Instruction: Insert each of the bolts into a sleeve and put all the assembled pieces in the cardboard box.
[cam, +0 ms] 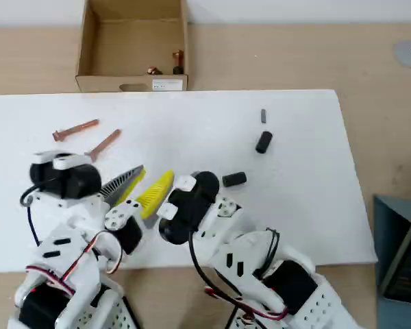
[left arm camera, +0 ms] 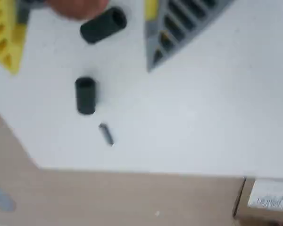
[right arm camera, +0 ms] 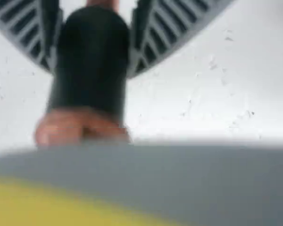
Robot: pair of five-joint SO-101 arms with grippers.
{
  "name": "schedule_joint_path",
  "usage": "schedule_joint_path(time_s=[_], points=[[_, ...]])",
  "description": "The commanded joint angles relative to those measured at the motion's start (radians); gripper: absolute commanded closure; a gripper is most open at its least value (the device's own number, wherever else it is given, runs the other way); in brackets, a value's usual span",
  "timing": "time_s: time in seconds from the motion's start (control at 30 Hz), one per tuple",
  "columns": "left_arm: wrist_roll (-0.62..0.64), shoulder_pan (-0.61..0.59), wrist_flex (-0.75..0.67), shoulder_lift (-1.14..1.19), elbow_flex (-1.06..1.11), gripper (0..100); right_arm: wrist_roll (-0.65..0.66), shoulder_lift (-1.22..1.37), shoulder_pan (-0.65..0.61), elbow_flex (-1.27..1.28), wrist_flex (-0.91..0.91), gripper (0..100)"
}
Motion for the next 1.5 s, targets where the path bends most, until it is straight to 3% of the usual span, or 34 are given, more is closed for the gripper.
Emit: schedule_joint_path(time_s=[0.0, 0.1, 0.23, 0.57, 0.73, 1.0, 1.47], points=[[-0.012, -0.041, 0.002, -0.004, -0.075, 82, 0.0, -0.012, 0.007, -0.004, -0.025, 98.9], [-0.023, -0.1, 0.002, -0.004, -0.103, 84, 0.0, -0.01, 0.05, -0.004, -0.025, 98.9], [-0.141, -0.149, -0.003, -0.005, -0.12, 100, 0.0, -0.012, 0.119, -0.004, -0.025, 98.9], [-0.184, -0.416, -0.003, -0.005, 0.15, 100, -0.005, -0.007, 0.397, -0.033, 0.049, 98.9], [-0.186, -0.453, -0.005, -0.005, 0.299, 100, -0.084, 0.054, 0.493, -0.166, 0.147, 98.9], [-0.186, -0.457, -0.087, -0.005, 0.539, 100, -0.086, 0.464, 0.498, -0.573, 0.209, 98.9], [-0.183, -0.453, -0.104, -0.005, 0.543, 100, -0.078, 1.282, 0.499, -1.308, 0.143, 98.9]])
